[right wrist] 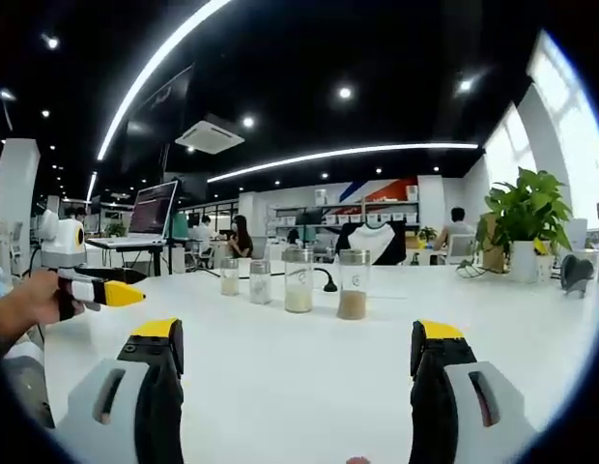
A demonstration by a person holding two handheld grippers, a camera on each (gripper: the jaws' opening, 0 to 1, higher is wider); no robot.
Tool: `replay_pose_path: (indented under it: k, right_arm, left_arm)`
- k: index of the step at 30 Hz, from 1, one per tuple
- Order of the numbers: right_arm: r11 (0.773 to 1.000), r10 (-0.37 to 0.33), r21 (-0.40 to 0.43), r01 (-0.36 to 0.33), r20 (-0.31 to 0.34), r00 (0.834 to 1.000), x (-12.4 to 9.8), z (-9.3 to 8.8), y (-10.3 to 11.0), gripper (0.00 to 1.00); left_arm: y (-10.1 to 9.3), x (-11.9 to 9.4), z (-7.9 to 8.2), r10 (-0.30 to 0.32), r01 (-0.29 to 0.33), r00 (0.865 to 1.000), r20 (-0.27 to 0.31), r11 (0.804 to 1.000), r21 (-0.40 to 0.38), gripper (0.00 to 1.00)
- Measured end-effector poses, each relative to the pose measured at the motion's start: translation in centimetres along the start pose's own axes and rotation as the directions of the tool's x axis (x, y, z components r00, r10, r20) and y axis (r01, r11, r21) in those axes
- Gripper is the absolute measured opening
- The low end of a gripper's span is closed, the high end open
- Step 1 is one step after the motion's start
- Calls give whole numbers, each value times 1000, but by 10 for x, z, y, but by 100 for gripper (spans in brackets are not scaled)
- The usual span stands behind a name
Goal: Rotate the seasoning bottle until the label or dispensing opening points toward the visible target arrow and the bottle remains upright within the marked orientation range
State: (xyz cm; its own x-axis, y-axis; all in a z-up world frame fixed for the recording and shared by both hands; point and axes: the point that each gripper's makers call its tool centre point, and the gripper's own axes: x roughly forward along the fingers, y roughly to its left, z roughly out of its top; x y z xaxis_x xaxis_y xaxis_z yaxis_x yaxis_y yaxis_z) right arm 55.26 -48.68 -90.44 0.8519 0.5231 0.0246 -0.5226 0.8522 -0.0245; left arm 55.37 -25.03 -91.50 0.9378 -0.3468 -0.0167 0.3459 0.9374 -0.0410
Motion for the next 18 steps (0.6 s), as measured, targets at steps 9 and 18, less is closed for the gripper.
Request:
replay_pose_path:
  k: [9, 18]
  right_arm:
    - [1000, 2, 5, -2, -5, 1000, 0, -1, 0, 99]
    - [1000, 10, 7, -10, -9, 1000, -2, -4, 5, 99]
  left_arm:
    - [-1, 1, 1, -5, 5, 1000, 7, 1000, 12, 100]
    - [-1, 3, 4, -13, 14, 999, 41, 1000, -6, 100]
